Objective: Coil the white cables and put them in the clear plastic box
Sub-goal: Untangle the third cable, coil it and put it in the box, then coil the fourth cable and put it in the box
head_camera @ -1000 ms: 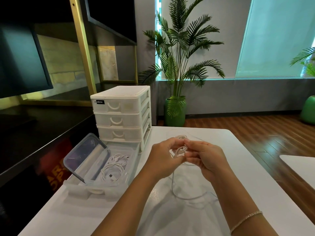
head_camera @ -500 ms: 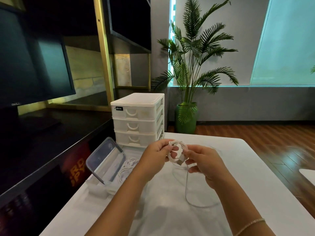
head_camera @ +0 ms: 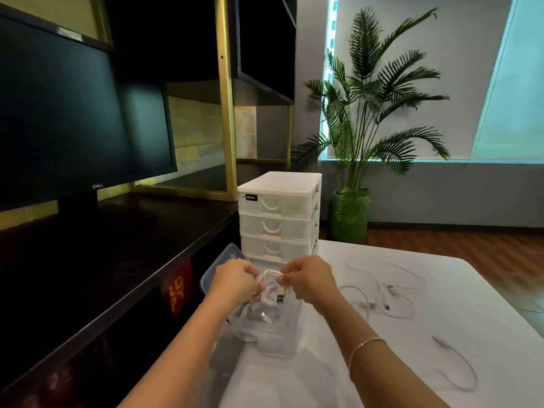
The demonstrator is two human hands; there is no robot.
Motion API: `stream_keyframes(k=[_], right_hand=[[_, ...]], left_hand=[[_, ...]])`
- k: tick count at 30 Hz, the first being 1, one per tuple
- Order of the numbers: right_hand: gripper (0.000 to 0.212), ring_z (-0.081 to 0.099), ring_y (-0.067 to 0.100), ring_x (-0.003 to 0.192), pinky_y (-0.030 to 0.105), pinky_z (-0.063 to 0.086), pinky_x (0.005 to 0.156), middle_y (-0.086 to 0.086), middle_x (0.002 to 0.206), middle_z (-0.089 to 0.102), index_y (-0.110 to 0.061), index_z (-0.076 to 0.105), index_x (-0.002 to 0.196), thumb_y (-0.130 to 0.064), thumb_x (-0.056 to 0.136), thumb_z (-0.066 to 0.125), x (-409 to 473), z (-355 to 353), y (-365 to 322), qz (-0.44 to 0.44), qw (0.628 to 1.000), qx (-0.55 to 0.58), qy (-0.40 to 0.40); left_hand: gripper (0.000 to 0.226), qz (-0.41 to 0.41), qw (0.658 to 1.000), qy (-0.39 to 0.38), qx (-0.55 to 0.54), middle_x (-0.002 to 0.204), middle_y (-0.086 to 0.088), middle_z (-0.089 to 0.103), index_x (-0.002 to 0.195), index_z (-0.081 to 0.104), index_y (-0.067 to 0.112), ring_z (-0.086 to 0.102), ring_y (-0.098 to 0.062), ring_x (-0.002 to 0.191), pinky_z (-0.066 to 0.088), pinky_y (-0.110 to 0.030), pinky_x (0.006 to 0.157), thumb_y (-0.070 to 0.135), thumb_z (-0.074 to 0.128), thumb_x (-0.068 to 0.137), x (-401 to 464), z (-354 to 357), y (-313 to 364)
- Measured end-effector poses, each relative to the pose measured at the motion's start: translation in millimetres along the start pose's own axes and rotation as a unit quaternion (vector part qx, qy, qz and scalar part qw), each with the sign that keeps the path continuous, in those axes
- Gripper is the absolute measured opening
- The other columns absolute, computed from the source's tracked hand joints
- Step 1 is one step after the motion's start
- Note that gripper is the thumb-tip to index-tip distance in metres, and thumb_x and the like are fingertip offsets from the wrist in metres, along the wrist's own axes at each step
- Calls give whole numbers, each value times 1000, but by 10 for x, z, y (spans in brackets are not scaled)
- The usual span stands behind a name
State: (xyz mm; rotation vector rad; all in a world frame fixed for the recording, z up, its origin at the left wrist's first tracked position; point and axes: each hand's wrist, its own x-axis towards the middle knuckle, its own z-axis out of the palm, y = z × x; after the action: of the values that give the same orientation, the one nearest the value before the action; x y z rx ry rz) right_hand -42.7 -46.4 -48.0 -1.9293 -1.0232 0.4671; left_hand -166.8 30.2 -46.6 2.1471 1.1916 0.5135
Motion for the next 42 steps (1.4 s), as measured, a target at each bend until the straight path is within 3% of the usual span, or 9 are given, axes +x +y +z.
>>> stream_keyframes(k=[2,4,6,9,15,17,21,32,42], right_hand=[[7,60,18,72,35,56,76,4,79,67,-16,71,81,-20,76,74,49,87,-15,-6,999,-41,-12],[14,65,22,81,37,56,80,6,91,70,-14,73,87,-21,76,75,98,157,-16,-9,996,-88,-21],[21,66,23,88,37,56,82,8,97,71,-11,73,94,-23,77,73,147,196,11,-13,988,-151,-36],[29,64,22,93,34,55,83,7,102,69,-11,70,101,-26,76,73,177,226,45,-6,975,-214,-52],[36,63,23,97,38,53,88,7,106,68,-12,69,105,-31,74,75,232,304,71,-19,966,-249,-75],[35,63,23,96,38,53,87,7,106,67,-12,69,104,-31,75,75,239,323,79,-25,964,-252,-82],[31,63,24,96,39,53,87,7,104,68,-13,71,101,-29,74,75,239,320,97,-37,962,-253,-96],[27,63,21,96,36,53,89,2,106,70,-21,74,101,-27,75,75,238,302,140,-70,957,-253,-127],[33,65,19,85,32,56,76,4,97,69,-16,70,102,-34,74,73,278,470,181,-49,952,-298,-48]], left_hand=[[17,-12,999,-24,34,85,0,64,89,63,24,62,-15,70,55,-29,54,11,63,78,-15,-12,-26],[32,-27,997,-52,50,100,-6,67,108,63,26,67,-22,84,58,-30,67,10,62,80,3,13,-75],[34,-19,995,-62,81,104,-7,67,112,65,23,67,-22,89,56,-26,70,8,61,82,27,34,-111],[22,-5,990,-84,115,82,-4,68,97,73,12,65,-20,81,57,-30,76,4,60,81,74,59,-130],[26,33,971,-96,216,117,-10,64,99,66,12,57,-21,95,45,-27,79,2,46,88,204,5,20],[34,56,965,-109,231,123,-4,61,115,63,15,56,-21,108,43,-26,87,1,47,88,251,35,60],[35,86,953,-140,254,111,-4,68,109,67,19,55,-18,86,45,-27,80,1,50,84,334,130,49],[41,75,972,-124,184,119,-6,65,119,64,14,60,-22,106,50,-30,93,-4,47,86,387,153,-71],[48,71,978,-137,138,128,-5,58,129,53,15,55,-19,116,46,-25,95,-5,44,86,349,42,-59]])
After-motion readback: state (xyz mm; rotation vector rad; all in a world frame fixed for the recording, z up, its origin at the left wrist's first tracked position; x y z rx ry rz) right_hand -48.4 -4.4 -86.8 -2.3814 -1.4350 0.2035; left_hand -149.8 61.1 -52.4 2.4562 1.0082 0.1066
